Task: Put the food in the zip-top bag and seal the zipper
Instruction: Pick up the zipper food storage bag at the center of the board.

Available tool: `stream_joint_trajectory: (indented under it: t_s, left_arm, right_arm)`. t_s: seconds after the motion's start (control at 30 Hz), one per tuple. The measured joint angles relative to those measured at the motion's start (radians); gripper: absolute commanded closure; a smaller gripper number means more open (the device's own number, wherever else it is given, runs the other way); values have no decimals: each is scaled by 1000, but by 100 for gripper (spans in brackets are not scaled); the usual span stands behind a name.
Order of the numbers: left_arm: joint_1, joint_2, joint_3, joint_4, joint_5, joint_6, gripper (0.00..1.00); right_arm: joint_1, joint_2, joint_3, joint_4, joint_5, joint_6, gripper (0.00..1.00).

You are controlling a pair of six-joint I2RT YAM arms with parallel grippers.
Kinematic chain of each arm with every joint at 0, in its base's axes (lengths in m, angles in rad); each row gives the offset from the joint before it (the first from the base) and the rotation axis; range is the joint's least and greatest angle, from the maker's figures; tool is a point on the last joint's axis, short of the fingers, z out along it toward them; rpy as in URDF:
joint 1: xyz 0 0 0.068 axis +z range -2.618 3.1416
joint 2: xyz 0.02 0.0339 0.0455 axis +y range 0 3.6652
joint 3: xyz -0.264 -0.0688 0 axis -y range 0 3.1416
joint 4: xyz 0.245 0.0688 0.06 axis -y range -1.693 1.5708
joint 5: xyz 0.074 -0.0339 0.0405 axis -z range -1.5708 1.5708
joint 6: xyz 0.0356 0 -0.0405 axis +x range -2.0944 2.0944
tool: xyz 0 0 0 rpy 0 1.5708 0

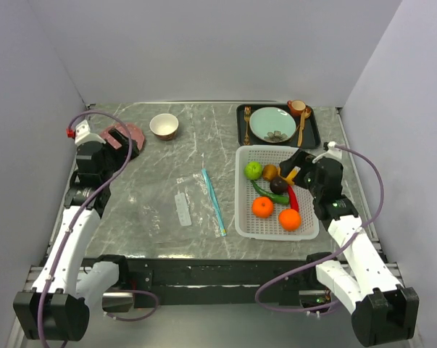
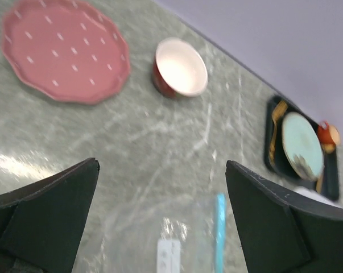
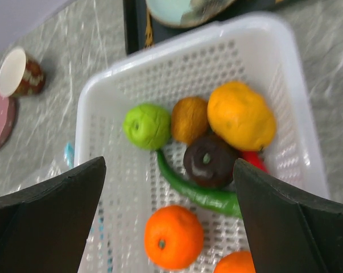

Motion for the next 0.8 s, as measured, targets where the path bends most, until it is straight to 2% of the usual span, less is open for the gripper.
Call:
stream_joint_trajectory:
  t_s: [0.13,0.33,0.53,0.67,0.8]
  left_arm:
    - [1,10,19,-78,96,-34,1]
    - [1,55,38,-172,212,-109,1]
    - [1,-54,-14,-178,346,-120,1]
    - [0,-117,-18,-197,370,-99,1]
    - [-16,-93,-18,-222,379,-65,1]
  right_arm:
    - [0,-5,-2,-74,-45,31,0]
    - [0,-77,-26,-94,9,43,0]
    - [0,-41,5,-129,14,43,0]
    - [0,-57,5,-130,-17,72,0]
    - [0,-49,5,-130,-81,92,0]
